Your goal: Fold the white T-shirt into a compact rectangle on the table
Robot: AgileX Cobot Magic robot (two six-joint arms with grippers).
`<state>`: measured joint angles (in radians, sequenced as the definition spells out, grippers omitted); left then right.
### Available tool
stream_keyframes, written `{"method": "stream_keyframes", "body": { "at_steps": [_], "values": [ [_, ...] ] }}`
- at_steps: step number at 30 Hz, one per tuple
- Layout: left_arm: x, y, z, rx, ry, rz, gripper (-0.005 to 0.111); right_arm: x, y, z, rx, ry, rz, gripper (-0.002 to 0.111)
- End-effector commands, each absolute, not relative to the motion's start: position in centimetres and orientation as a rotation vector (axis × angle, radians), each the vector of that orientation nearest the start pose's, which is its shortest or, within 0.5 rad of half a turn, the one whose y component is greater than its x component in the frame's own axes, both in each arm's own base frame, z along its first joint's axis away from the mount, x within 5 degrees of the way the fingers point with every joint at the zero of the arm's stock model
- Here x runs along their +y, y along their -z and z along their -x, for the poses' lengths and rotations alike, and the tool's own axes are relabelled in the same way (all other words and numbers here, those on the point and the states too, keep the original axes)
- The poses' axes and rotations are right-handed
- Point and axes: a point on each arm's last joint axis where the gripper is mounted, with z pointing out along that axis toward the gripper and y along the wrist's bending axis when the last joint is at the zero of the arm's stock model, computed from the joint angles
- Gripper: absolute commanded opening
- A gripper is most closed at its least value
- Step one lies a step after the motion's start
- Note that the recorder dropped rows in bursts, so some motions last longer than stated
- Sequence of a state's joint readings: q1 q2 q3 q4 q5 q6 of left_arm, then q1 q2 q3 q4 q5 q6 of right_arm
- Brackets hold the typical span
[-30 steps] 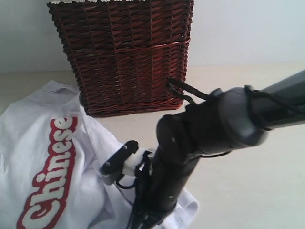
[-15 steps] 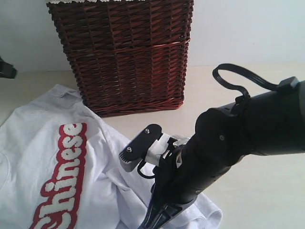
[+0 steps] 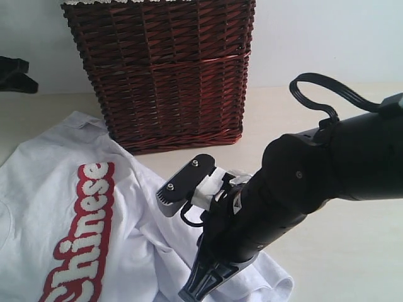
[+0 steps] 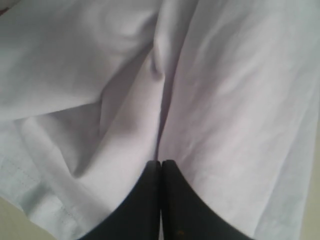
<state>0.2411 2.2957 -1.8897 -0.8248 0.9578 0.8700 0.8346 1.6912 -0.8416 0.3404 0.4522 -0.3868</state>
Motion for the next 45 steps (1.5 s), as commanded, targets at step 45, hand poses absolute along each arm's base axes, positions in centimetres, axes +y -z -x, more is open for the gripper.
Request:
{"method": "stream_keyframes", "body": {
  "at_steps": [45],
  "values": [
    [-4.4,-12.5,-54.4,2.424,0.403,0.145,0.0,23.4,-16.4,-19.4,2.491,-0.409,1.294,0.0]
  ]
}}
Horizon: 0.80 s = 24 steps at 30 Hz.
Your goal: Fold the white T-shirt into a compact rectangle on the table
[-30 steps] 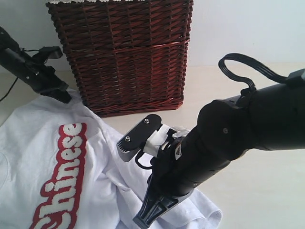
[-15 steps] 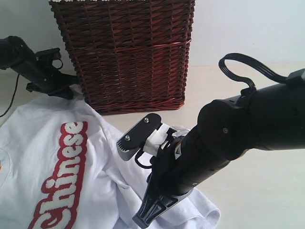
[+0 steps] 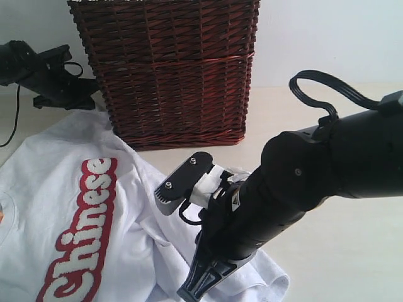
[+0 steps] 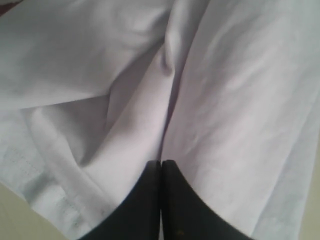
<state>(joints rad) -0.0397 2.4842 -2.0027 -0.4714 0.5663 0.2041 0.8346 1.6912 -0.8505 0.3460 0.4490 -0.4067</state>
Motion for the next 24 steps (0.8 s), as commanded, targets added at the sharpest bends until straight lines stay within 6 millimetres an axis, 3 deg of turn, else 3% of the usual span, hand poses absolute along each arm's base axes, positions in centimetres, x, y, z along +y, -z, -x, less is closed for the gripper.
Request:
{"method": "stream_keyframes", "body": {
  "at_steps": [1,6,10,14,18,20,24],
  "values": [
    [-4.4,-12.1,-54.5,2.424,0.4,0.148,0.0,23.4,-16.4,-19.3,2.497,-0.409,1.298,0.0],
    [-4.7,-11.6,-54.4,2.44,0.389,0.102,0.0,23.3,-16.3,-19.1,2.516,-0.417,1.306,0.0],
    [-3.7,-13.9,-53.9,2.455,0.333,0.013,0.0,23.4,-16.4,-19.1,2.512,-0.42,1.304,0.0],
    [-1.0,-17.2,-53.1,2.482,0.228,-0.041,0.0,24.9,-17.5,-18.1,2.364,-0.471,1.353,0.0],
    [2.9,-21.0,-51.5,2.465,0.212,0.046,0.0,27.7,-18.3,-17.1,2.18,-0.549,1.281,0.0],
    [4.8,-22.2,-50.4,2.457,0.194,0.095,0.0,29.0,-18.2,-17.2,2.189,-0.585,1.236,0.0],
    [7.8,-23.9,-47.8,2.454,0.162,0.176,0.0,32.1,-16.4,-18.1,2.283,-0.647,1.328,0.0]
  ]
}}
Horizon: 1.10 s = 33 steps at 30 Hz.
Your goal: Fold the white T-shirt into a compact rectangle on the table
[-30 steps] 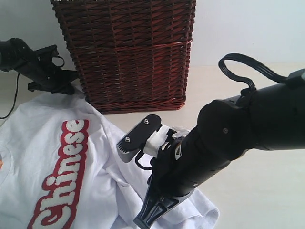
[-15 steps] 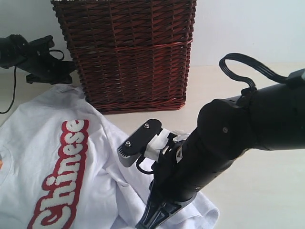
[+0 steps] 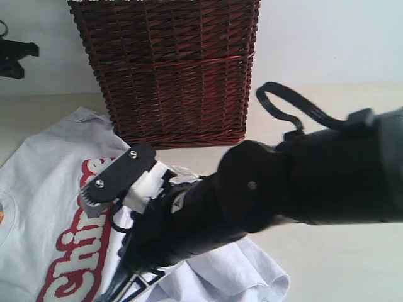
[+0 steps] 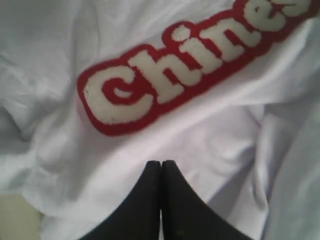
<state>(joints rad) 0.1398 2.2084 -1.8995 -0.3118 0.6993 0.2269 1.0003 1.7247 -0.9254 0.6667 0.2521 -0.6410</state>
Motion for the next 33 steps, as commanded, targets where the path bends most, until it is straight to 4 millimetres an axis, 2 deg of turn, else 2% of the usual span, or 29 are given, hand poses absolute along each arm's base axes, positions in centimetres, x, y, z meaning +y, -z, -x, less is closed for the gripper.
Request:
{"method": "stream_keyframes", "body": {
  "at_steps": [1,5,10,13,14,15,16,17,18,19,21,22,23,25,26,27,28,29,31,33],
  "values": [
    [8.4,-24.1,-47.0,2.454,0.157,0.199,0.0,32.7,-15.9,-18.3,2.3,-0.651,1.345,0.0],
    [9.8,-24.9,-44.5,2.418,0.148,0.281,0.0,34.1,-12.9,-18.4,2.402,-0.662,1.419,0.0],
    [9.7,-25.6,-42.5,2.381,0.126,0.306,0.0,33.2,-9.5,-16.0,2.571,-0.66,1.607,0.0],
    [9.3,-26.6,-41.7,2.37,0.134,0.301,0.0,31.9,-8.6,-14.0,2.622,-0.633,1.676,0.0],
    [9.2,-27.2,-41.3,2.359,0.13,0.296,0.0,30.7,-8.5,-12.3,2.637,-0.613,1.729,0.0],
    [9.1,-27.5,-41.0,2.355,0.129,0.295,0.0,30.2,-8.5,-11.6,2.643,-0.605,1.746,0.0],
    [9.0,-27.9,-40.7,2.348,0.127,0.294,0.0,28.6,-8.7,-10.0,2.66,-0.585,1.772,0.0],
    [9.0,-28.1,-40.4,2.348,0.128,0.292,0.0,27.8,-8.8,-9.4,2.673,-0.571,1.763,0.0],
    [8.8,-28.3,-40.1,2.366,0.136,0.283,0.0,26.1,-9.2,-8.8,2.706,-0.547,1.702,0.0],
    [8.5,-28.0,-39.9,2.408,0.145,0.25,0.0,25.4,-9.5,-8.7,2.698,-0.538,1.676,0.0],
    [7.2,-27.2,-39.1,2.526,0.219,0.072,0.0,24.8,-10.8,-8.9,2.626,-0.546,1.59,0.0],
    [5.2,-26.3,-38.3,2.593,0.328,-0.214,0.0,25.1,-11.9,-9.1,2.577,-0.577,1.566,0.0],
    [2.7,-25.5,-37.2,2.579,0.501,-0.463,0.0,25.4,-13.0,-9.3,2.524,-0.601,1.542,0.0],
    [-1.9,-25.1,-35.1,2.387,0.683,-0.774,0.0,25.7,-14.4,-9.5,2.468,-0.631,1.526,0.0],
    [-3.8,-24.7,-34.3,2.335,0.702,-0.808,0.0,25.7,-14.8,-9.5,2.448,-0.639,1.513,0.0],
    [-5.9,-23.6,-33.0,2.28,0.626,-0.856,0.0,25.6,-15.0,-9.5,2.428,-0.642,1.525,0.0],
    [-7.3,-22.6,-32.3,2.273,0.541,-0.884,0.0,25.6,-15.1,-9.6,2.416,-0.643,1.526,0.0],
    [-8.8,-20.5,-31.8,2.284,0.357,-0.856,0.0,25.7,-15.2,-9.6,2.415,-0.642,1.523,0.0],
    [-9.8,-18.2,-32.1,2.318,0.248,-0.78,0.0,25.7,-15.2,-9.6,2.413,-0.641,1.522,0.0],
    [-10.8,-16.1,-32.6,2.363,0.243,-0.781,0.0,25.7,-15.2,-9.6,2.413,-0.641,1.522,0.0]
  ]
}}
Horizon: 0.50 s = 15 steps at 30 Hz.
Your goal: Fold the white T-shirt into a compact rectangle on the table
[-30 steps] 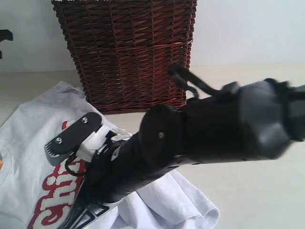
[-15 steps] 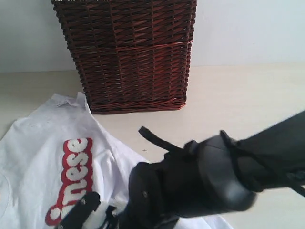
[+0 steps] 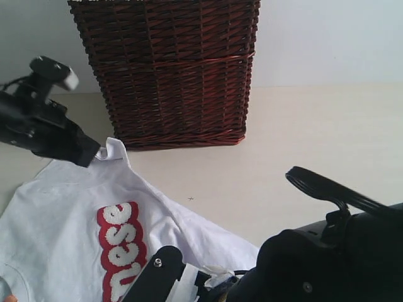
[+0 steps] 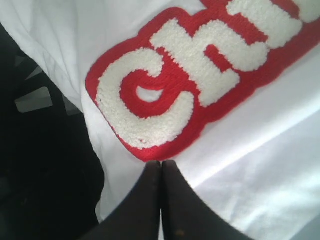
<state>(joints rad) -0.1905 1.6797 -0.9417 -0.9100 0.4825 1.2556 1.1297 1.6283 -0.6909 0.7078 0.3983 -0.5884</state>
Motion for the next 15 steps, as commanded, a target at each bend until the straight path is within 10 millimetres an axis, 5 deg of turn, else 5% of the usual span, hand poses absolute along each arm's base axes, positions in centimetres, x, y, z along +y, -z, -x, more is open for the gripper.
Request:
{"method": "stream_keyframes", "body": {
  "at_steps": [1,9,15],
  "values": [
    [-11.2,-15.1,-33.0,2.389,0.252,-0.786,0.0,25.7,-15.2,-9.6,2.414,-0.642,1.523,0.0],
    [-9.9,-10.7,-37.3,2.479,0.17,-0.19,0.0,25.7,-15.2,-9.6,2.415,-0.644,1.518,0.0],
    [-10.2,-8.8,-39.9,2.488,0.195,-0.113,0.0,25.7,-15.2,-9.6,2.421,-0.649,1.51,0.0]
  ]
}}
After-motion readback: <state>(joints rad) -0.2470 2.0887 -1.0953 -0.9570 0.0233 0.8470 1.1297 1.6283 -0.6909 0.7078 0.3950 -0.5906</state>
